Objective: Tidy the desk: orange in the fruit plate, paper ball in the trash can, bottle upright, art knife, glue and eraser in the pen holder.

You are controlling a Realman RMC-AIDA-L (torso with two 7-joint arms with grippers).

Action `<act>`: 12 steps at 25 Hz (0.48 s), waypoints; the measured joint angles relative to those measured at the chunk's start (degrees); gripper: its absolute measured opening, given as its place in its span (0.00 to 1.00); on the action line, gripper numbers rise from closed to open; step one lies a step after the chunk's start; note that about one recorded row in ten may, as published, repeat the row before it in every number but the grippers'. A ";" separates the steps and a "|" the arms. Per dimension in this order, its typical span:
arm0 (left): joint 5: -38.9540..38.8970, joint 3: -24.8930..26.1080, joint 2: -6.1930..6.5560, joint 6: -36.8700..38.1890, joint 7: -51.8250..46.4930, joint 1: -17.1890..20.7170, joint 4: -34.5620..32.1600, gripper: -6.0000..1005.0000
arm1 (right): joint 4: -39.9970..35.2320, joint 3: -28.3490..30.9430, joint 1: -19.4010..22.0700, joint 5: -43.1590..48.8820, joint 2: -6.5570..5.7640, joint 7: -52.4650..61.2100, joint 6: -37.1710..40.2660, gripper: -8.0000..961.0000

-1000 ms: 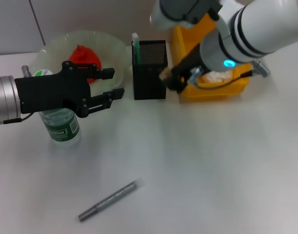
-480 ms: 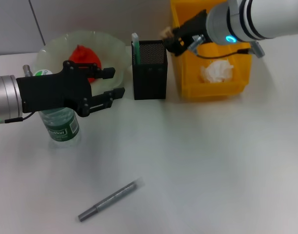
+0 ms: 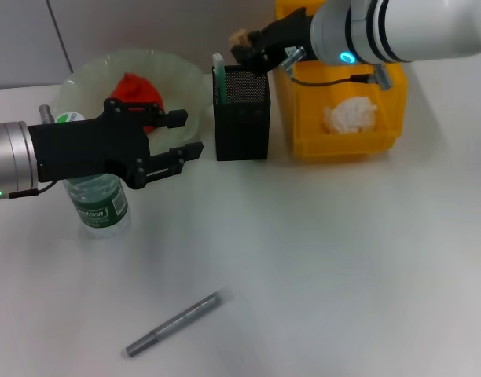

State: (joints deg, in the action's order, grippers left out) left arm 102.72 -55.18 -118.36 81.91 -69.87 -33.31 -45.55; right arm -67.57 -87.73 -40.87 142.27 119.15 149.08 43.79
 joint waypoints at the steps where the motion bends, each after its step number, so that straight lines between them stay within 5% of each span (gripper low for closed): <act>1: 0.01 0.00 0.00 0.00 0.00 0.00 0.00 0.46 | 1.48 0.67 -0.50 -1.33 0.00 -1.22 -0.14 0.27; 12: 0.02 -0.09 0.14 0.00 -0.01 -0.18 -0.08 0.46 | 9.25 1.62 -3.03 -2.97 0.09 -3.25 -1.94 0.27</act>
State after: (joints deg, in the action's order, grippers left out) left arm 102.75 -55.27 -118.22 81.91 -69.87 -33.49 -45.63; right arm -58.32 -86.12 -43.89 139.29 119.23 145.83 41.85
